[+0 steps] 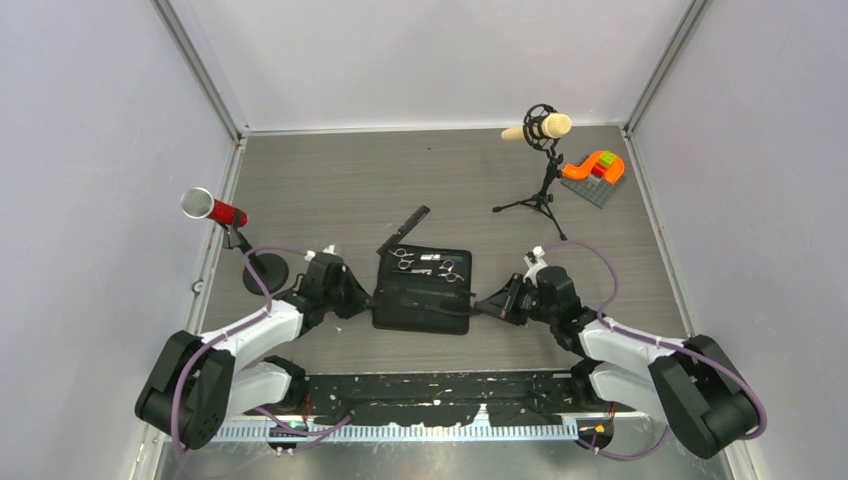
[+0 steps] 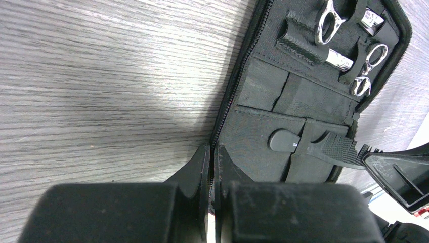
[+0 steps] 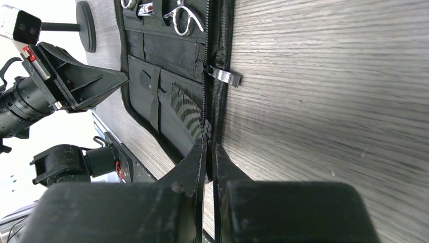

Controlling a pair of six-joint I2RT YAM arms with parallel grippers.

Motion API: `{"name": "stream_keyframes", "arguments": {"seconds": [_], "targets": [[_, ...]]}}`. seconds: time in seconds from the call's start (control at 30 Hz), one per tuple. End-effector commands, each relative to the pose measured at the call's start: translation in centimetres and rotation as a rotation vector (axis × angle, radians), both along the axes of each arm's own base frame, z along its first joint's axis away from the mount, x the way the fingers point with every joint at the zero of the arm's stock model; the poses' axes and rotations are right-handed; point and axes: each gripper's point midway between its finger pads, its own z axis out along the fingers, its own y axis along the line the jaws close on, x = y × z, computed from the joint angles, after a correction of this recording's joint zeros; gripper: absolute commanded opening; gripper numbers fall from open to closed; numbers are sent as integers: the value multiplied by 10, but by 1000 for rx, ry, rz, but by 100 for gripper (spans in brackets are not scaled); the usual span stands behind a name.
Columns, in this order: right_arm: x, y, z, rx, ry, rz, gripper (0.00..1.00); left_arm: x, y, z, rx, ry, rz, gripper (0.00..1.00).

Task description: Sort the hair-cutting tools

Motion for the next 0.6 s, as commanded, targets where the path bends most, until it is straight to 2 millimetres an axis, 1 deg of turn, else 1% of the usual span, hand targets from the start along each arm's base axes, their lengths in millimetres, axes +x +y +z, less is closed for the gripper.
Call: {"name": "stream_keyframes", "arguments": {"seconds": [0.0,0.07,0.27,0.3,0.33,0.37,0.4,0.57], "targets": [[10,18,14,24,-60,54,11,-9,8,-9,36,25,4,0],[14,27,19,25,-72,75,11,-9,8,-8,33,25,3,0],[17,50,22,10,-78,138,12,-10,9,-8,32,21,3,0],[16,53,19,4,-72,148,12,-10,9,-7,32,19,4,0],[18,55,22,6,-78,150,12,-11,9,-8,33,20,4,0],[17,57,20,0,-72,158,12,-11,9,-8,33,19,4,0],[18,59,22,2,-76,161,12,-11,9,-7,33,18,4,0],[16,67,14,-14,-48,188,16,-11,9,-7,32,16,4,0]]}}
